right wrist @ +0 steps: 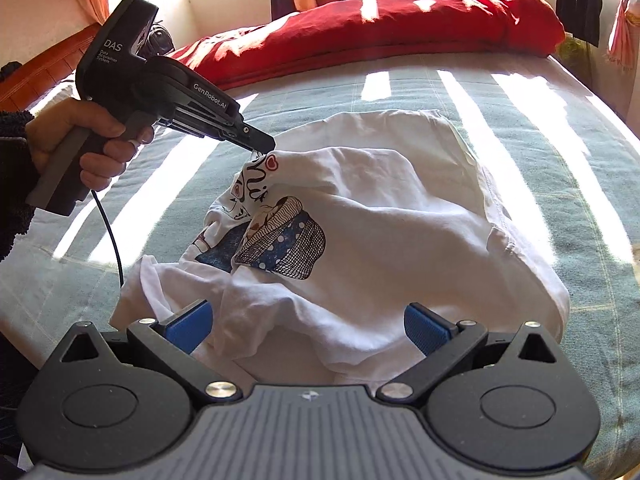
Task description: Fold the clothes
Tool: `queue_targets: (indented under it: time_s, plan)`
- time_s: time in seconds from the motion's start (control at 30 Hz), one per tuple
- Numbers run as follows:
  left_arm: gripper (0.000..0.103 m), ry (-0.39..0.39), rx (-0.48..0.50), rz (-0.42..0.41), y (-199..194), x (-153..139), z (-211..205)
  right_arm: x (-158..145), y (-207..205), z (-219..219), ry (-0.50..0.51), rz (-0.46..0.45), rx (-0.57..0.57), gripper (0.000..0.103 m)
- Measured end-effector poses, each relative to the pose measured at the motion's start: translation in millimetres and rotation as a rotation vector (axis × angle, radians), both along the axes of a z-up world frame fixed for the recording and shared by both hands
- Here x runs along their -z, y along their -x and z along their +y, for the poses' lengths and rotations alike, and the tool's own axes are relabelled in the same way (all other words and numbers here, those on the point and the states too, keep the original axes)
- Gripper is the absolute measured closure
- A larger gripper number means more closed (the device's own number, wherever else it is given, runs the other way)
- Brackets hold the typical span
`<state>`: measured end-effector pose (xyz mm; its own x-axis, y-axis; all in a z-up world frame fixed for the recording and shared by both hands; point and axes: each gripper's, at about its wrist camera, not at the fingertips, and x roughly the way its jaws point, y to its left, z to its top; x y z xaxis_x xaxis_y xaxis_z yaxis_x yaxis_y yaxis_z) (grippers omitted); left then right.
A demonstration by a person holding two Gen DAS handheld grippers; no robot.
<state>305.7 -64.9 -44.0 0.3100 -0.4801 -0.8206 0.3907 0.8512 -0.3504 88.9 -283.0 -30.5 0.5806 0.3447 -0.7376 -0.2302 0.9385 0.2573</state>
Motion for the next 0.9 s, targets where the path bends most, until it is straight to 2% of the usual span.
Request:
queue_targets:
  time_s: [0.07,0.1,0.33,0.37,0.43,0.57,0.7,0.9]
  plan:
    - [0.074,0.014,-0.008,0.031,-9,11,-4,2,-1,-1,-0.001,0.006,0.0,0.0]
    - [0.073,0.02,-0.011,0.05,-14,18,-6,4,-2,-3,-0.002,0.01,0.003,0.0]
    - [0.072,0.013,0.046,0.179,-28,53,-35,12,-11,-21,-0.024,0.027,0.03,0.0]
    - [0.076,0.009,0.06,0.184,-28,54,-39,13,-12,-23,-0.03,0.028,0.033,0.0]
    - [0.1,-0.027,0.072,0.152,-23,51,-47,15,-12,-28,-0.036,0.031,0.044,0.0]
    - [0.102,-0.121,0.065,0.04,-7,32,-57,14,-8,-37,-0.056,0.023,0.061,0.0]
    - [0.102,-0.181,0.018,-0.063,8,3,-54,7,1,-51,-0.066,-0.006,0.084,0.0]
    - [0.102,-0.269,-0.082,-0.131,15,-24,-20,-5,18,-66,-0.085,-0.048,0.132,0.0]
